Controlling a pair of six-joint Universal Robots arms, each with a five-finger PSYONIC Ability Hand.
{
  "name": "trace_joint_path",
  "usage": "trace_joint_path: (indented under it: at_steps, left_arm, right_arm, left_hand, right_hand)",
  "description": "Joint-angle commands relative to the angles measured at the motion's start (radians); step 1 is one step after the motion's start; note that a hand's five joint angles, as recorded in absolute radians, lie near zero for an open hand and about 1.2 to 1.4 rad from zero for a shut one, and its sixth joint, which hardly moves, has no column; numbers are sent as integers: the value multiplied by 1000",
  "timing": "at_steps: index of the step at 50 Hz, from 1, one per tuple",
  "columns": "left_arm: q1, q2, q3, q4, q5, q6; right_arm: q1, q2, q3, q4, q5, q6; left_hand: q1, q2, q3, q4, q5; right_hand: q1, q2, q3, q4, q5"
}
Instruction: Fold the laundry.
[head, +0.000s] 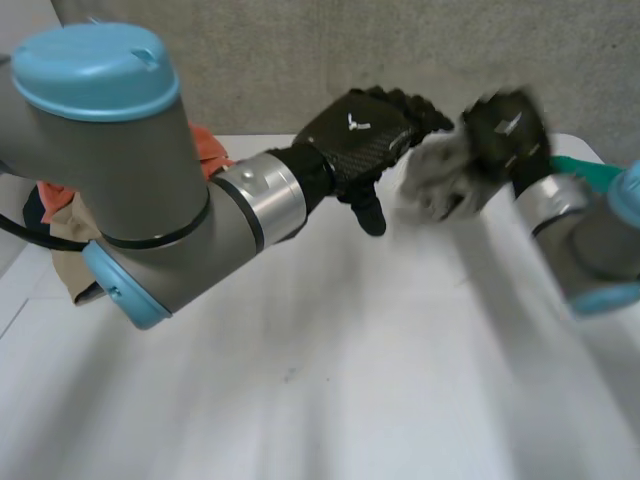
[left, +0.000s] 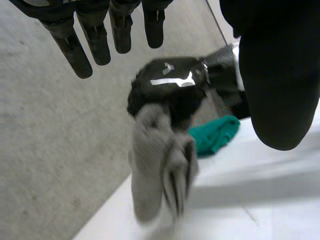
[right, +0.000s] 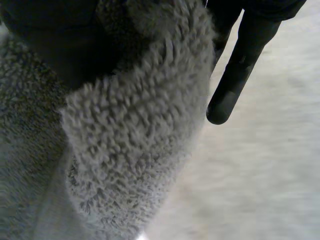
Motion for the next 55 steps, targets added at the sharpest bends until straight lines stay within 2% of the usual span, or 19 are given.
trace_joint_path:
  at_steps: [1, 7, 15, 21, 28, 29, 31, 32, 38, 46, 50, 51, 55]
  left_arm:
    - [13, 27, -5, 28, 1, -50]
    - [12, 27, -17, 28, 1, -50]
    - [10, 19, -32, 28, 1, -50]
    - [9, 15, -59, 28, 1, -50]
    - [4, 13, -69, 28, 1, -49]
    - [4, 15, -69, 28, 1, -49]
    - [2, 16, -69, 28, 1, -49]
    - [2, 18, -69, 28, 1, -49]
    - [-5, 24, -69, 28, 1, -55]
    - [-33, 44, -69, 28, 3, -58]
    - [-44, 58, -69, 28, 6, -58]
    - [-45, 65, -69, 28, 8, -59]
    - [-51, 93, -69, 31, 12, -64]
  right_arm:
    - [-180, 72, -223, -94, -10, 158]
    - [-310, 221, -378, -140, -53, 175]
    - [-445, 512, -519, -114, -234, 170]
    - [-516, 586, -499, -109, -325, 167]
    - [-555, 551, -418, -109, -401, 166]
    - [-555, 527, -402, -108, -398, 166]
    - [-556, 508, -390, -106, -394, 166]
    - [-556, 490, -373, -106, -386, 164]
    - [-571, 388, -316, -40, -316, 159]
    - [-639, 244, -243, 222, -251, 89]
    - [-677, 190, -246, 358, -96, -52]
    - [-689, 172, -252, 397, -22, -116]
    - [-688, 118, -286, 399, 120, -251]
  left_hand:
    - [-9, -17, -26, -17, -36]
    - [-6, -14, -23, -14, -33]
    - [-6, -14, -23, -14, -33]
    - [-3, -11, -20, -11, -30]
    - [0, -8, -17, -8, -28]
    - [-3, -11, -20, -11, -30]
    - [0, -8, -17, -8, -28]
    - [-3, -11, -20, -11, -30]
    - [-3, -11, -20, -11, -30]
    - [-3, -11, -20, -11, -30]
    - [-3, -11, -20, -11, -30]
    - [-3, -11, -20, -11, -30]
    - [-3, -11, -20, -11, -30]
  right_hand:
    - [361, 259, 246, 200, 303]
    - [361, 259, 246, 200, 303]
    - [361, 259, 246, 200, 303]
    - [361, 259, 246, 200, 303]
    - [361, 259, 246, 200, 303]
    - [322, 219, 207, 161, 263]
    - [-257, -360, -372, -418, -316]
    - [-860, -963, -976, -1021, -919]
    - [-860, -963, -976, -1021, -919]
    - [-860, -963, -976, -1021, -919]
    - [-860, -963, -976, -1021, -919]
    - [-860, -963, -976, -1021, -919]
    - [-860, -963, -976, -1021, -919]
